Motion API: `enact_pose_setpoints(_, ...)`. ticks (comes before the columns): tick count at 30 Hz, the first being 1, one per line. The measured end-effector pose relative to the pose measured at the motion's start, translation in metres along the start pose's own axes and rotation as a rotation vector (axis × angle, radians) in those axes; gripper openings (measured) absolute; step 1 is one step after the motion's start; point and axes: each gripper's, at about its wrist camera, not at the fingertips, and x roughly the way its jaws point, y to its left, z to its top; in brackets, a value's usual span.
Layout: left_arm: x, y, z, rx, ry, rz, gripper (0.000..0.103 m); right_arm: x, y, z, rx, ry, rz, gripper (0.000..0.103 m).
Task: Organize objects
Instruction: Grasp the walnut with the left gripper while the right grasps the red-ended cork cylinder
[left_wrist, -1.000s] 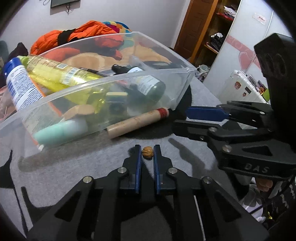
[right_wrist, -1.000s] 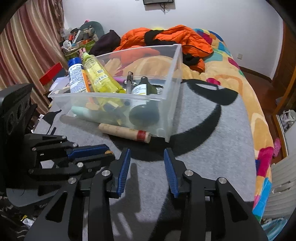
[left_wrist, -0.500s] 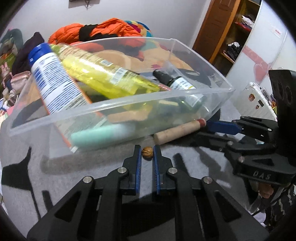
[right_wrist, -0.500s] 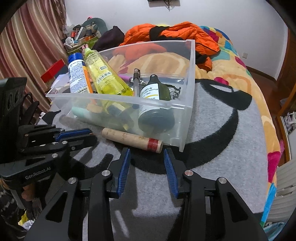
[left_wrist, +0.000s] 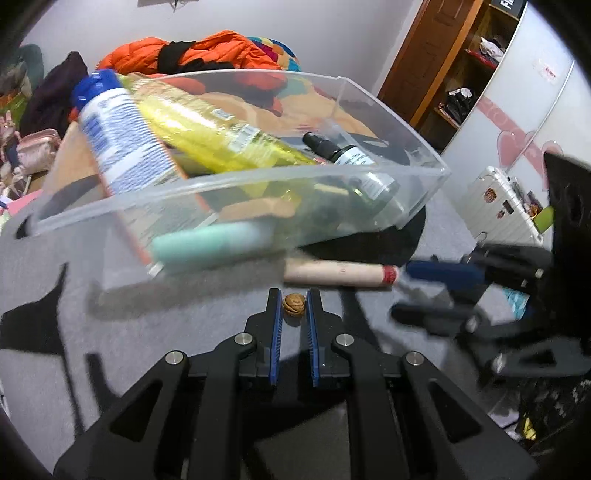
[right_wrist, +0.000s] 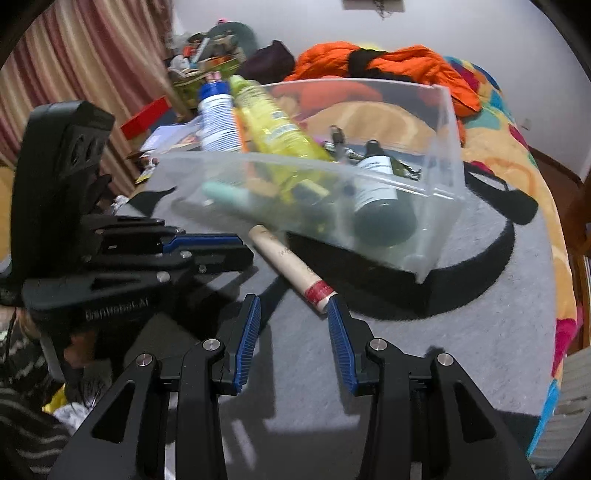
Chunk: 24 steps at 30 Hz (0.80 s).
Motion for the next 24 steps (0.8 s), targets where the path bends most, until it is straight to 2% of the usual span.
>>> enact_pose_setpoints(5,-0.007,0.005,-0.008,0.015,0.012,0.024,0.012,-0.01,0.004,0.008,-0.044,-0.043,-0.053,0.035)
enact_pose_setpoints(11,-0.003,0.003,-0.012,0.01,0.029,0.03,0.012,0.023,0.012,0.023,-0.11,0.014,-0.098,0.035)
enact_pose_setpoints(15,0.0,0.003,-0.016,0.022,0.029,0.043,0.018,0.038,0.017,0.022,-0.149,0.056,-0.109,0.035)
enact_pose_setpoints(17,0.0,0.001,-0.017,0.035,0.022,0.053,0.018,0.038,0.019,0.02,-0.167,0.049,-0.125,0.034)
enact_pose_setpoints(20,0.0,0.001,-0.018,0.029,0.009,0.058,0.018,0.035,0.021,0.018,-0.159,0.048,-0.112,0.018)
enact_pose_setpoints(24,-0.004,0.007,-0.019,-0.002,-0.002,0.054,0.014,0.03,0.02,0.014,-0.127,0.043,-0.093,0.014)
